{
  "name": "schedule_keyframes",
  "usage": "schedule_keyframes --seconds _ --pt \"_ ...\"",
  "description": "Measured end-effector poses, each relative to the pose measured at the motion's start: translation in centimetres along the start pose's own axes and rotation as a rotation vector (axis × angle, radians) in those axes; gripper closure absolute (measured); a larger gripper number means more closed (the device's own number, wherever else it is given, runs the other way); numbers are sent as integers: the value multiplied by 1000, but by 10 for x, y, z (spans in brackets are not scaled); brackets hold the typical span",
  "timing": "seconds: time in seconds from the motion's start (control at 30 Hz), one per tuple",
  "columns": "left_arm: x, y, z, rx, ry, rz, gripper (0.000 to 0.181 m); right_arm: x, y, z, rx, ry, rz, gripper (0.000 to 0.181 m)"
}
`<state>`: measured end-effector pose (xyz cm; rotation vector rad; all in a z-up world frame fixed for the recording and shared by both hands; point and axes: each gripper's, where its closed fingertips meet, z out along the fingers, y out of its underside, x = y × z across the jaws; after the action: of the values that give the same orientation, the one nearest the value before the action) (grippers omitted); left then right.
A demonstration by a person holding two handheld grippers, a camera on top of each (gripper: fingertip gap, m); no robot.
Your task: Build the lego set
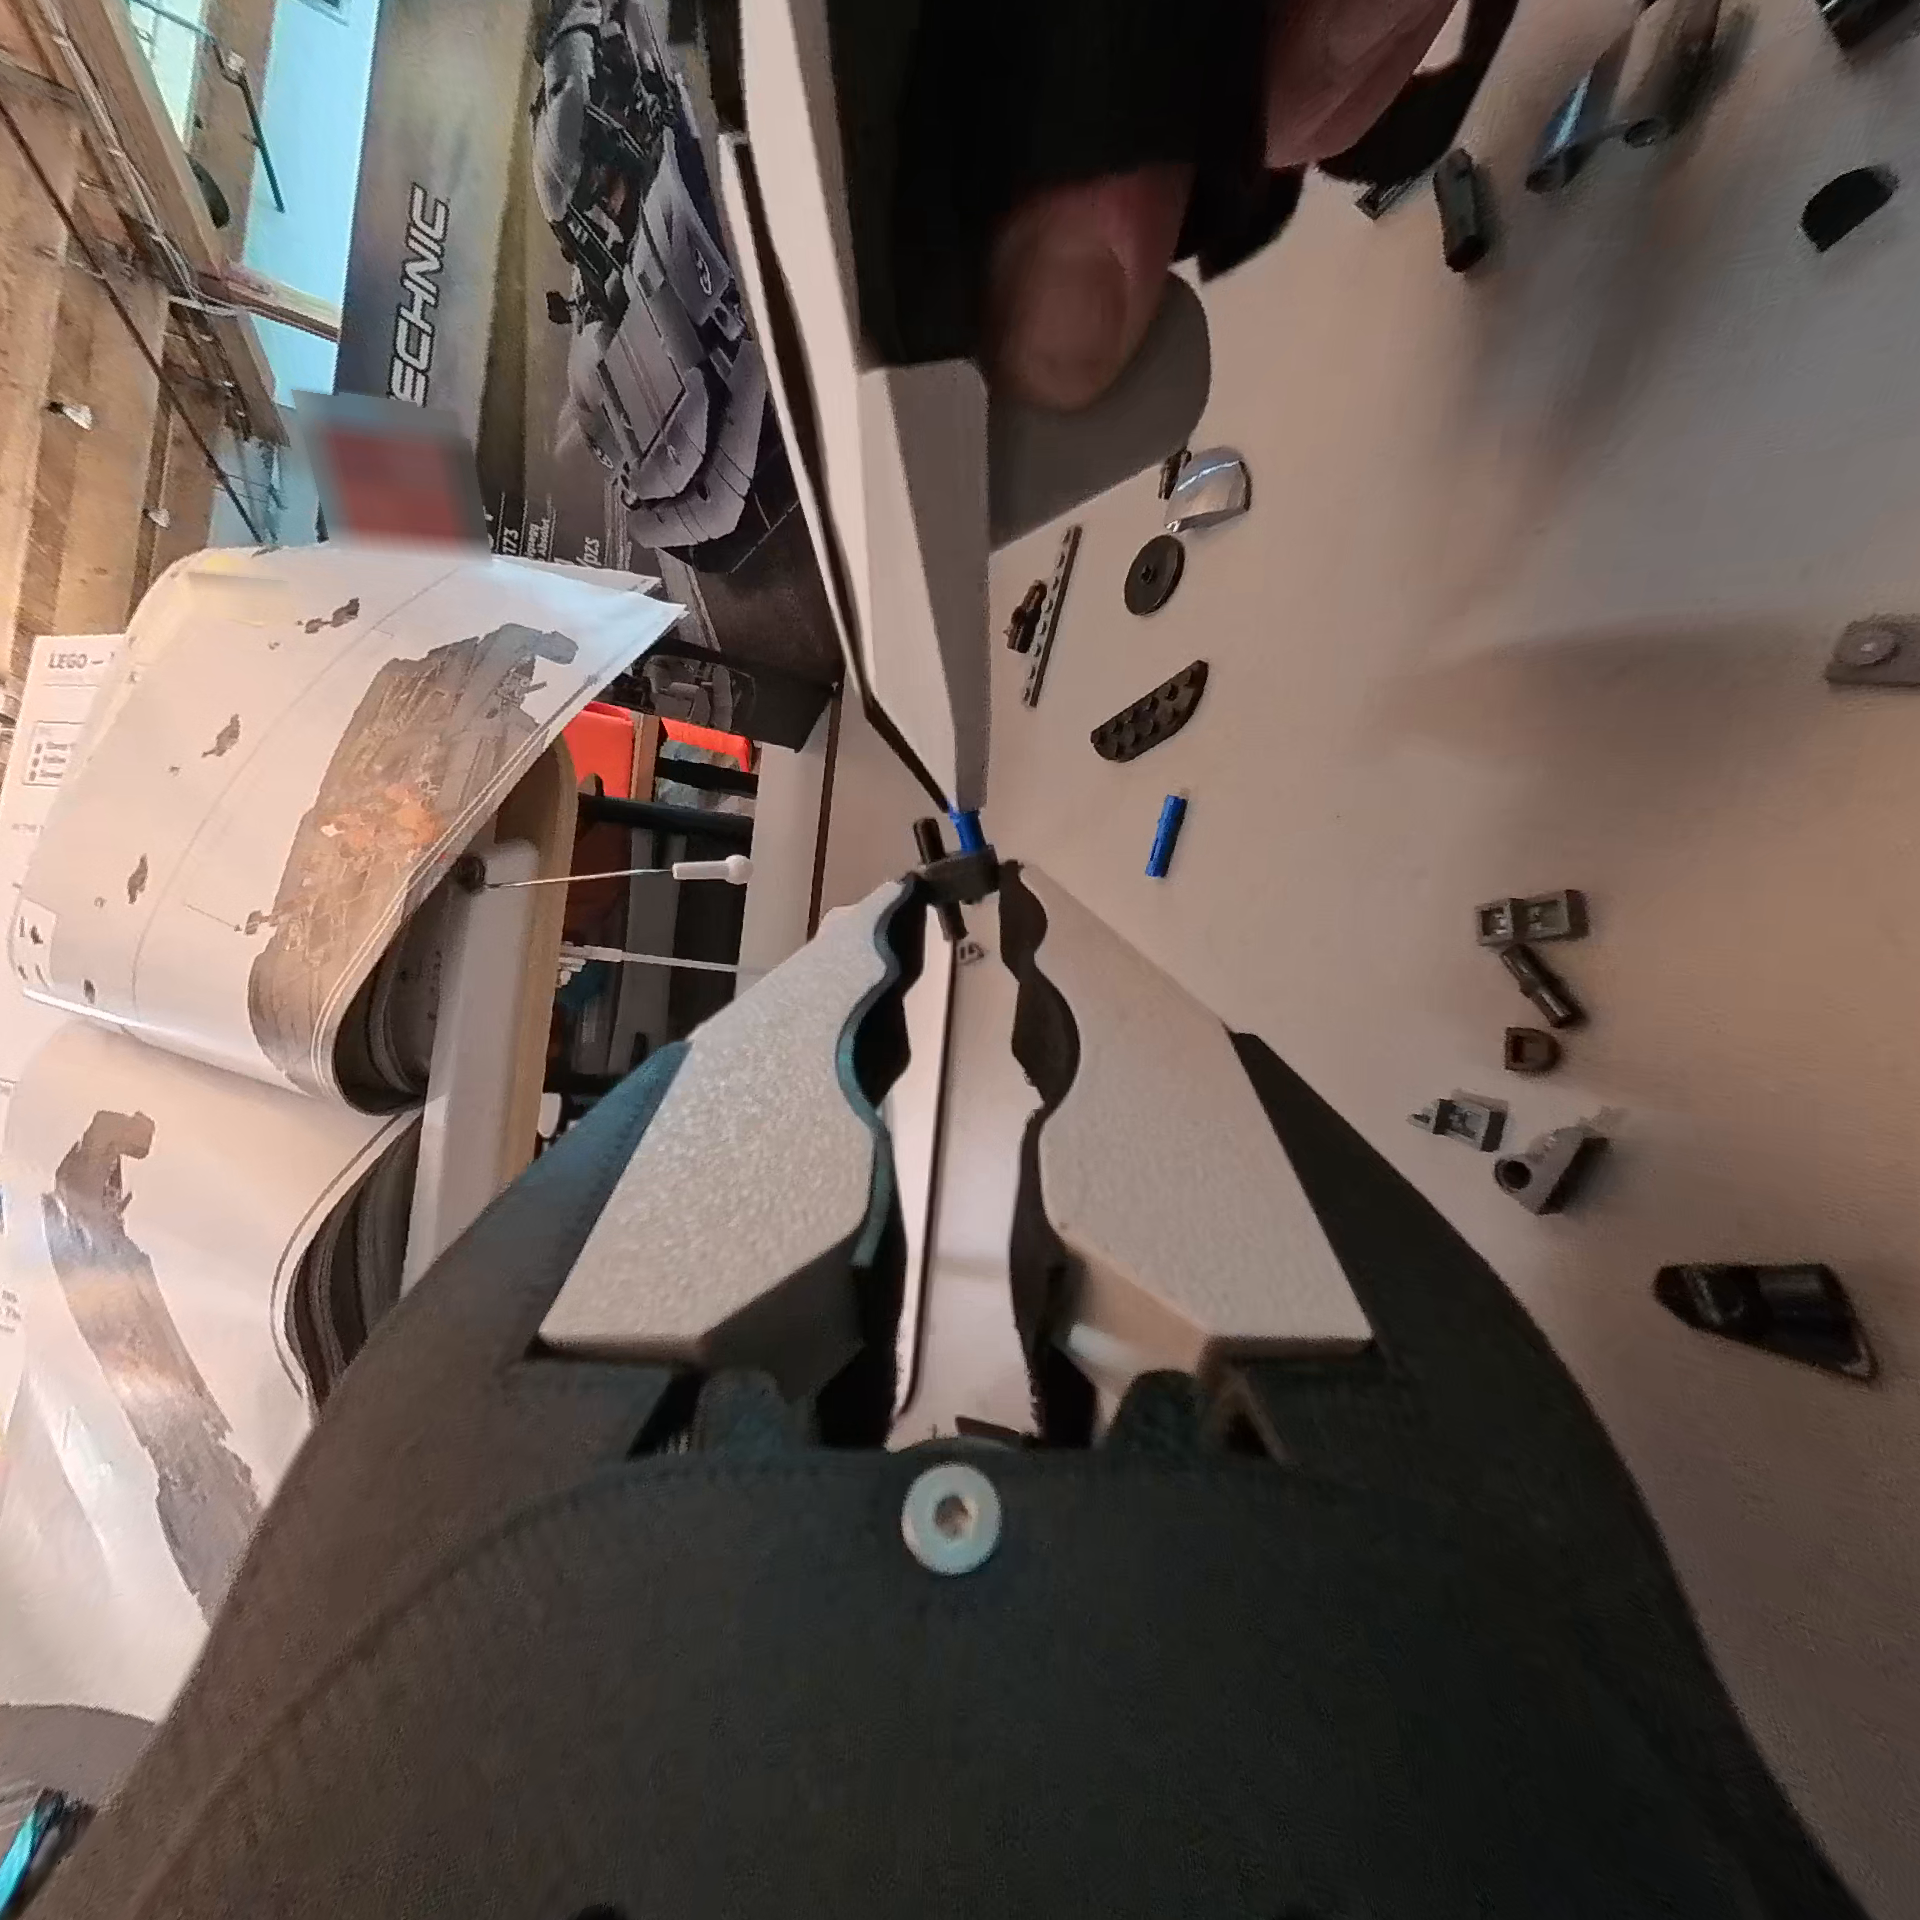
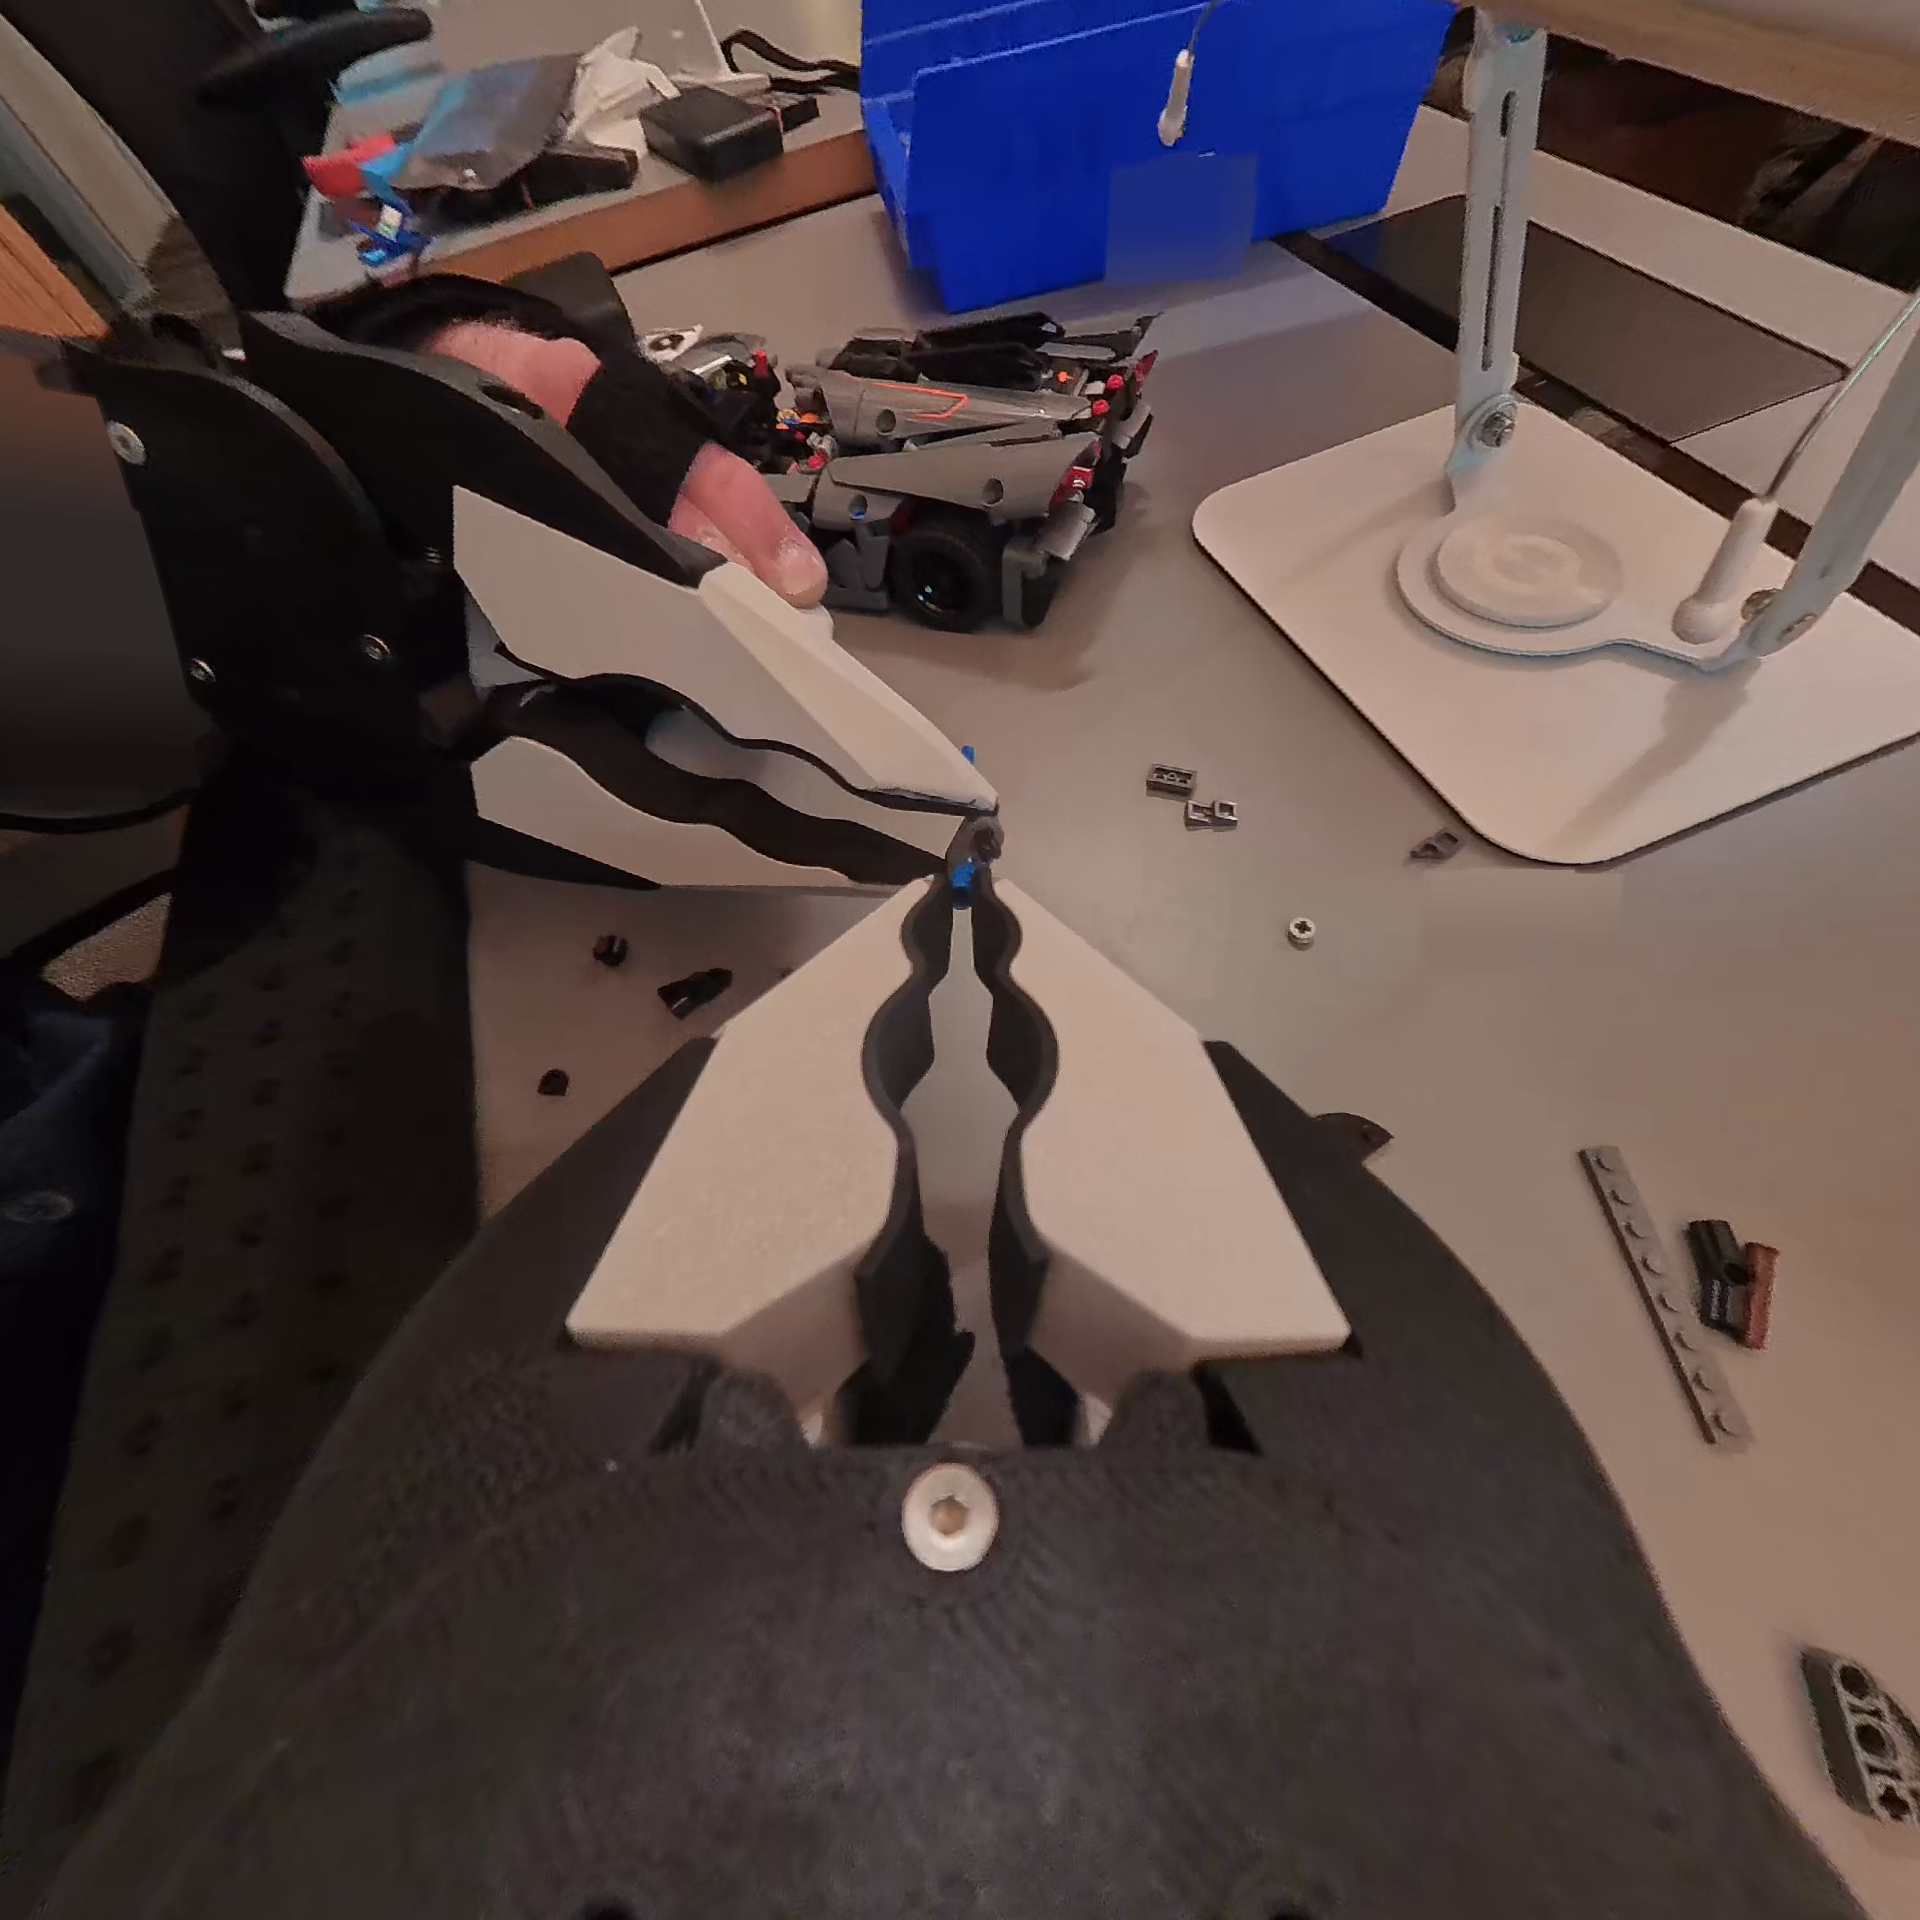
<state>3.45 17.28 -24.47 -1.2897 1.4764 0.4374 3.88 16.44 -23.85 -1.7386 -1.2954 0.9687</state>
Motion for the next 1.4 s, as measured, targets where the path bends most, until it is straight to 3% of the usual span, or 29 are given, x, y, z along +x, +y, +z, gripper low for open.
schedule_keyframes --seconds 0.13,0.77,1.27,1.4 --pt "0 1 0 -6 1 -3 170 1 0 1 -6 18 -8 180" --pt "-8 -10 -8 55 -44 17 171 -7 -8 -6 117 -219 187 181" --pt "-5 -3 -2 15 -34 21 171 -1 -5 1 102 -172 197 180" --pt "-14 -12 -9 138 -42 -46 170 3 -8 -9 133 -224 221 166"
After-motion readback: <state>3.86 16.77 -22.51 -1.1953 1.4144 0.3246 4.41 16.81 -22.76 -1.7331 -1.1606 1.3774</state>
